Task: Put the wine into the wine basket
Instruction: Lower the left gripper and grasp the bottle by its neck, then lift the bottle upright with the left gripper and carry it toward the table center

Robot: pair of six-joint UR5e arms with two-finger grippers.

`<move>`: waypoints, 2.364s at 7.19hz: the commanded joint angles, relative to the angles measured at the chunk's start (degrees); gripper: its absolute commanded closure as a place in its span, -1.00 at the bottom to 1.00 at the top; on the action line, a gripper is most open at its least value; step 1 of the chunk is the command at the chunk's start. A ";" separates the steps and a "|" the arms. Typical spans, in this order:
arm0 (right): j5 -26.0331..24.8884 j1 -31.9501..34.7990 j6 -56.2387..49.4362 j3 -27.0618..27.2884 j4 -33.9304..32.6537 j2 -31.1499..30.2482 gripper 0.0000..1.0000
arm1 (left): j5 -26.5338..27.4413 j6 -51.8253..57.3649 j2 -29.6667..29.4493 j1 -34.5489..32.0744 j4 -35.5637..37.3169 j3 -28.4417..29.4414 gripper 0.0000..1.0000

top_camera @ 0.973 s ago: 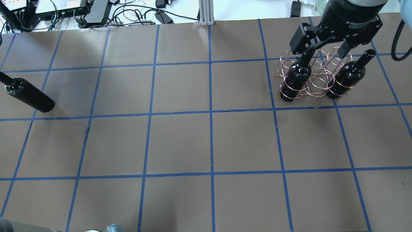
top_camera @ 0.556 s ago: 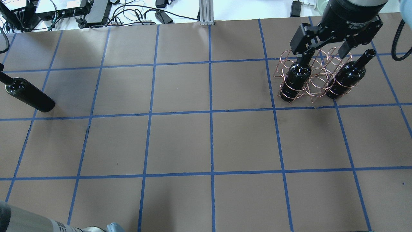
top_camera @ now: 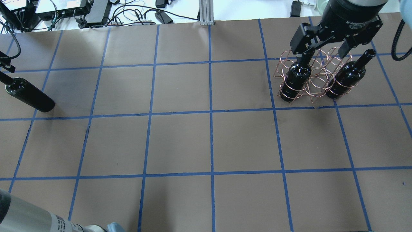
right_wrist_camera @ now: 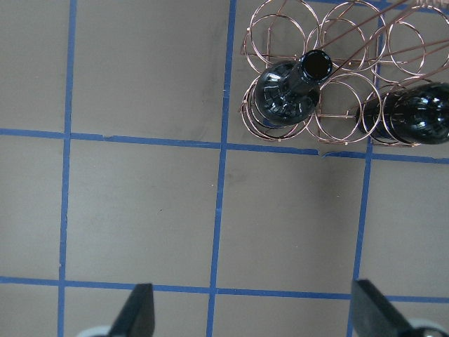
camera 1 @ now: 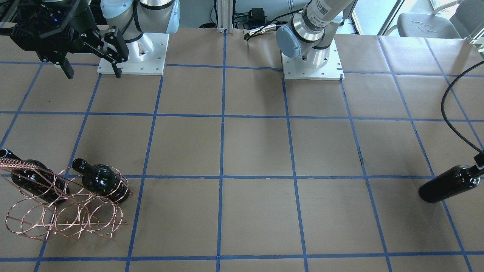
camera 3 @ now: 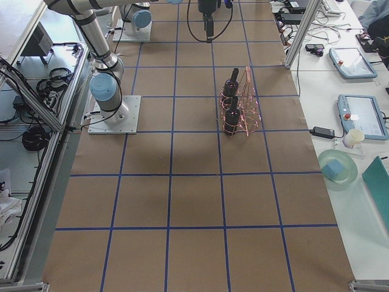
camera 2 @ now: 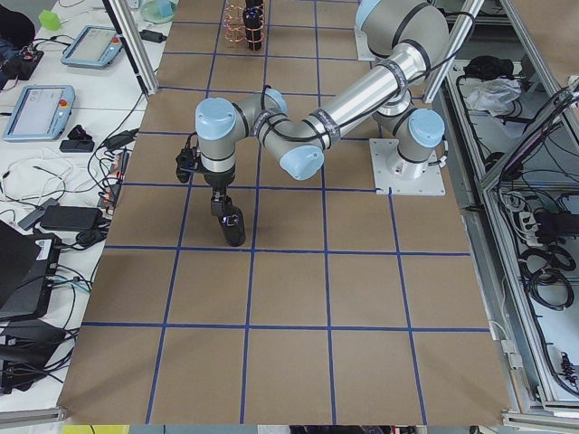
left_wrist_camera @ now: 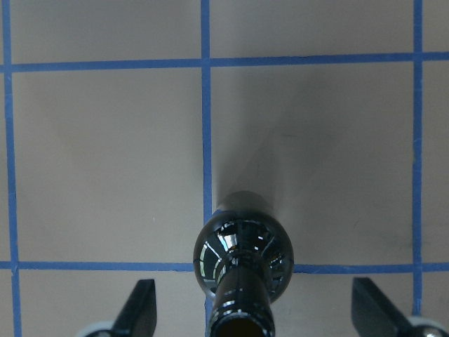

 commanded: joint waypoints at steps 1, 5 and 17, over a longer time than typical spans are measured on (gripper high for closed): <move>0.04 0.00 0.00 0.00 -0.03 0.00 -1.00 | 0.06 -0.03 -0.32 0.00 -0.43 -0.21 -0.57; 0.13 0.00 0.00 0.00 -0.03 0.00 -1.00 | 0.59 0.15 -0.23 0.00 -0.35 -0.30 -0.20; 0.04 -0.09 0.00 0.00 -0.03 0.09 -1.00 | 0.59 -0.01 2.40 -1.75 -5.26 -0.56 1.00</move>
